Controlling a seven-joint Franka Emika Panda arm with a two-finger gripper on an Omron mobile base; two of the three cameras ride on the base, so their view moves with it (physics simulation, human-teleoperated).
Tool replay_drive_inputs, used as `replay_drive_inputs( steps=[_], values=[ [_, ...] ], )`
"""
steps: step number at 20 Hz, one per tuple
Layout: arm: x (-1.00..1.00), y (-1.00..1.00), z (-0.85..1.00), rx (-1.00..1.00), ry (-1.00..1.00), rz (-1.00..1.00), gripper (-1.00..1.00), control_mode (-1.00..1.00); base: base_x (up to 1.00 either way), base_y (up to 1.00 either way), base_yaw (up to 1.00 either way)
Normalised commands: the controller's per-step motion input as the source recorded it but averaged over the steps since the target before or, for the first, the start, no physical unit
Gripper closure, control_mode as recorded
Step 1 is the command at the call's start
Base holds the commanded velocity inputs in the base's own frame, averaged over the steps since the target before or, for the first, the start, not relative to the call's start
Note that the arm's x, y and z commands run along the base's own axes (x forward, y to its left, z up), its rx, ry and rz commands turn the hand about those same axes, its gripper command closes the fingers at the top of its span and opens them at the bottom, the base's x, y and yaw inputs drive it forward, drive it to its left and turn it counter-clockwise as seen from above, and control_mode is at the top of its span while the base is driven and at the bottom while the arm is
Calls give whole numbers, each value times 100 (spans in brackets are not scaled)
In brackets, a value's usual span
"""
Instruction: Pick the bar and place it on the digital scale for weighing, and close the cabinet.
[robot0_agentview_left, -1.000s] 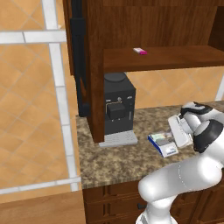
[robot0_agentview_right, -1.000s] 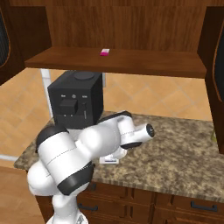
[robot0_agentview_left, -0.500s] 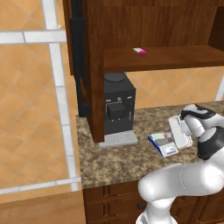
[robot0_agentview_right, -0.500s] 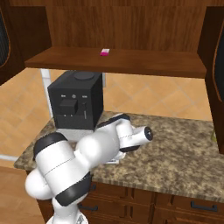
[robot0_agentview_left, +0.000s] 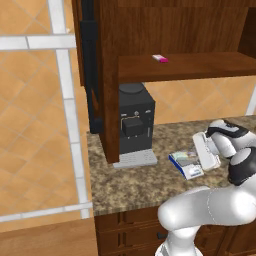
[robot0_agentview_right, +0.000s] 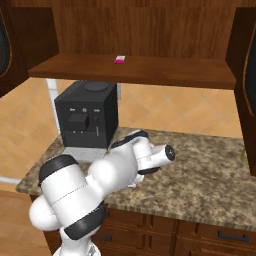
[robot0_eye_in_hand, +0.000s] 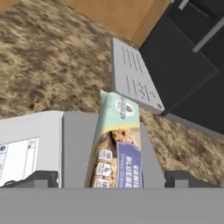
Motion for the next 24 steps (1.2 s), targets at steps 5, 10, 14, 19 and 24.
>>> replay_drive_inputs(
  steps=[5,10,14,19,24],
  values=[
    [-49,-71,33,8,-31,-1,-100,-100,0,0,0],
    [-85,-51,77,18,-34,-10,-100,-100,0,0,0],
    [-80,-55,100,31,-48,-6,-100,-100,0,0,0],
    [-55,-38,100,39,-53,-8,-100,-100,0,0,0],
    [-15,-52,61,55,-49,-2,-100,-100,0,0,0]
  ],
)
